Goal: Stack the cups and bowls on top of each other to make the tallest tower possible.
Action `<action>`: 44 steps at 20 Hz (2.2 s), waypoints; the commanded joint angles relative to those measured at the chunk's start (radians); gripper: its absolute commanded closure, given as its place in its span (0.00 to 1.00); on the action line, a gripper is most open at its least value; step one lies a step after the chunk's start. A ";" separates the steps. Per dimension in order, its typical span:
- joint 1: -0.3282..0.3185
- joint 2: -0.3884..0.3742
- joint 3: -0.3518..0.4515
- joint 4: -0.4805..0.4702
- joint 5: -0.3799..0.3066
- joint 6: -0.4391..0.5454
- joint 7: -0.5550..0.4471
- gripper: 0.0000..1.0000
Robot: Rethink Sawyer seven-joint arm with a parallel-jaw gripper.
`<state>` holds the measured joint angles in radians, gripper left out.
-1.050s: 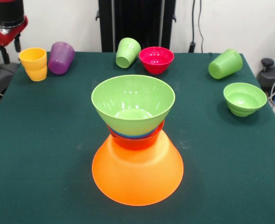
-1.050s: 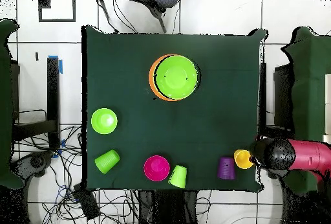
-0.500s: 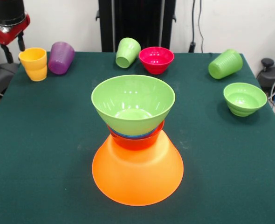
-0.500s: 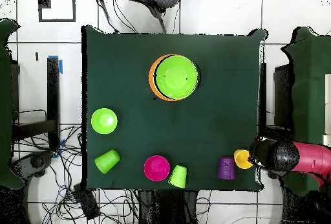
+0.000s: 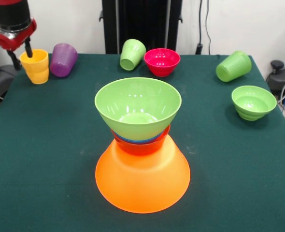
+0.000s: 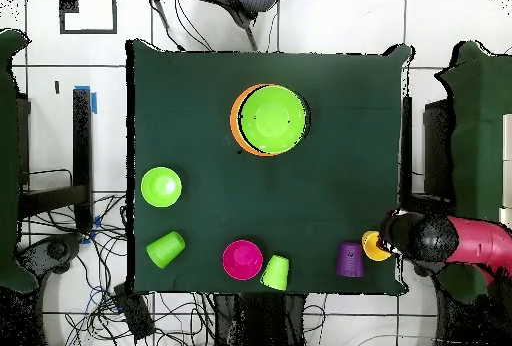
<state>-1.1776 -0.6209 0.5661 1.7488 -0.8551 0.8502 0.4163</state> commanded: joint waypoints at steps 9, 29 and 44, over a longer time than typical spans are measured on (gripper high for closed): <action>0.031 0.142 0.030 -0.029 -0.069 0.001 -0.166 0.00; 0.096 0.142 -0.007 -0.045 -0.115 -0.010 -0.068 1.00; 0.054 0.106 0.102 -0.007 0.020 -0.048 -0.044 1.00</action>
<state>-1.1413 -0.4943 0.5787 1.7488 -0.8776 0.8502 0.4163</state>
